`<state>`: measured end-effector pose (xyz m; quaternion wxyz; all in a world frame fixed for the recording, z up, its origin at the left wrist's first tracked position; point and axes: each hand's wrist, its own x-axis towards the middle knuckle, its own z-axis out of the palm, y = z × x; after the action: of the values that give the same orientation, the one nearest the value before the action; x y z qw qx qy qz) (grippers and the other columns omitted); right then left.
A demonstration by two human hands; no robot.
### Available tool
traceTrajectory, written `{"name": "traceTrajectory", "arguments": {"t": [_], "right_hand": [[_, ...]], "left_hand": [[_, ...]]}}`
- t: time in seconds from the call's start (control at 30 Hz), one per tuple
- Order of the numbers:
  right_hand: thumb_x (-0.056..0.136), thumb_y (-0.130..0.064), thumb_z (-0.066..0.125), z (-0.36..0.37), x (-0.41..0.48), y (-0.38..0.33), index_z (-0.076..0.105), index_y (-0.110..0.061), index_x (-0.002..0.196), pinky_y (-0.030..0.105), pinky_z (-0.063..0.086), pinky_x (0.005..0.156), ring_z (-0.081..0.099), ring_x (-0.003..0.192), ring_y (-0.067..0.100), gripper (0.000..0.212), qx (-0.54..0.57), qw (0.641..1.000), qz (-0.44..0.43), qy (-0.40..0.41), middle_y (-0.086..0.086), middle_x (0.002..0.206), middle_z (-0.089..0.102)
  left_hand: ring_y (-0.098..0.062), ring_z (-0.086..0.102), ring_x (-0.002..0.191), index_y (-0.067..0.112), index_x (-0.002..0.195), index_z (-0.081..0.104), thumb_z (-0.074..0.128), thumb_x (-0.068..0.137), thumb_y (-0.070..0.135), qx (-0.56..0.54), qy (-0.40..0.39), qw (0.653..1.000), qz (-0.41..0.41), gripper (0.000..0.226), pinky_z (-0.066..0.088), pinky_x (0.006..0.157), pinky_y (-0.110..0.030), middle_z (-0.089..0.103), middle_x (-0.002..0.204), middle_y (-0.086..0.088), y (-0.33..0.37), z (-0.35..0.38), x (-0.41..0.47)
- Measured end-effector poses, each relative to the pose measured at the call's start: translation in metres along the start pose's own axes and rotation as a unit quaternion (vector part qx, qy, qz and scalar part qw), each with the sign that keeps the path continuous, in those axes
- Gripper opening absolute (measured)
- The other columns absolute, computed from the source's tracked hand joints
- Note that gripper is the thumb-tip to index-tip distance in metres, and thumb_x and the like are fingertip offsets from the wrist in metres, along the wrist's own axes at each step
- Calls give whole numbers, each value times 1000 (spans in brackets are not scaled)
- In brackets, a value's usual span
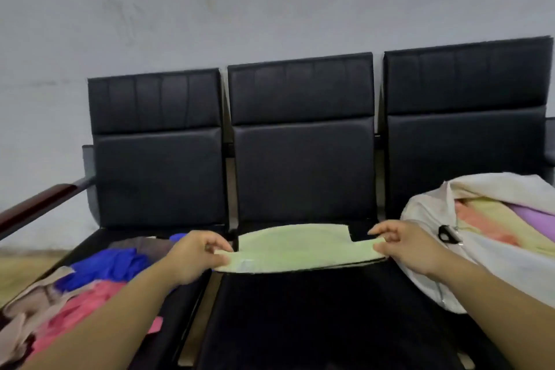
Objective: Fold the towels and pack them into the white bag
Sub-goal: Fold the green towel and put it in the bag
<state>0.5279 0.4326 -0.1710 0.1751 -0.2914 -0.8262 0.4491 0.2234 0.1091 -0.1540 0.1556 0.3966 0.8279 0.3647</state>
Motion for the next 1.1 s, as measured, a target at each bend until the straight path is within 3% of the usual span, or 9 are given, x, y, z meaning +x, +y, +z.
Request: {"name": "traceTrajectory", "arguments": {"t": [0.17, 0.3, 0.43, 0.53, 0.67, 0.73, 0.83, 0.97, 1.1], "right_hand": [[86, -1, 74, 46, -30, 65, 72, -10, 105, 16, 40, 52, 53, 52, 2, 21, -14, 980, 130, -149, -1, 72, 62], [87, -1, 73, 56, -24, 74, 71, -9, 105, 21, 37, 52, 48, 53, 8, 20, -2, 967, 179, -183, 8, 78, 56], [84, -6, 76, 64, -6, 79, 74, -17, 100, 27, 50, 64, 61, 70, 21, 20, -23, 977, 160, -140, 15, 87, 64], [83, -11, 78, 72, 16, 79, 75, -24, 94, 33, 57, 75, 69, 80, 20, 18, -63, 988, 126, -69, 11, 92, 72], [88, -12, 73, 79, 43, 74, 73, -27, 93, 19, 48, 60, 65, 66, 10, 16, -99, 991, 86, -13, -6, 75, 69], [88, -13, 72, 85, 54, 77, 73, -29, 90, 19, 51, 64, 69, 71, 10, 16, -104, 991, 82, 2, -9, 80, 73], [87, -15, 71, 94, 64, 89, 69, -38, 86, 23, 51, 74, 68, 82, 5, 22, -118, 989, 84, 19, -13, 88, 73], [91, -20, 69, 103, 70, 104, 71, -37, 98, 12, 41, 69, 62, 84, 1, 18, -136, 986, 80, 60, -18, 88, 66], [94, -23, 67, 111, 74, 113, 73, -29, 109, 25, 44, 71, 62, 81, 9, 17, -163, 978, 86, 94, -11, 91, 66]], "left_hand": [[-5, 63, 73, 34, 81, 80, 84, 77, 5, -1, -146, 987, -71, 30, 48, 69, -21, 76, 79, 2, -67, 44, -27], [-14, 64, 76, 21, 86, 80, 84, 78, 2, -46, -123, 985, -108, 21, 51, 73, -30, 74, 84, -6, -80, 46, -24], [-15, 66, 79, 19, 88, 78, 81, 81, 4, -36, -80, 989, -116, 17, 54, 78, -32, 76, 90, -12, -86, 57, -9], [-10, 63, 71, 28, 92, 75, 80, 84, 12, -12, -10, 994, -107, 19, 50, 70, -22, 70, 79, 1, -80, 62, 16], [-15, 68, 79, 33, 91, 72, 77, 86, 14, -3, 54, 993, -104, 20, 55, 79, -32, 73, 87, 1, -79, 67, 52], [-17, 69, 86, 31, 92, 71, 74, 90, 14, 13, 67, 991, -111, 17, 56, 82, -32, 74, 91, 0, -78, 72, 68], [-15, 68, 86, 30, 88, 69, 70, 92, 14, 36, 72, 991, -105, 17, 51, 73, -22, 73, 89, 4, -85, 85, 88], [-14, 64, 87, 26, 92, 70, 67, 94, 11, 35, 89, 989, -112, 15, 42, 70, -17, 70, 92, 5, -100, 102, 106], [-15, 58, 77, 22, 97, 69, 64, 96, 11, 49, 100, 987, -113, 12, 40, 62, -14, 66, 86, 2, -104, 112, 110]]}}
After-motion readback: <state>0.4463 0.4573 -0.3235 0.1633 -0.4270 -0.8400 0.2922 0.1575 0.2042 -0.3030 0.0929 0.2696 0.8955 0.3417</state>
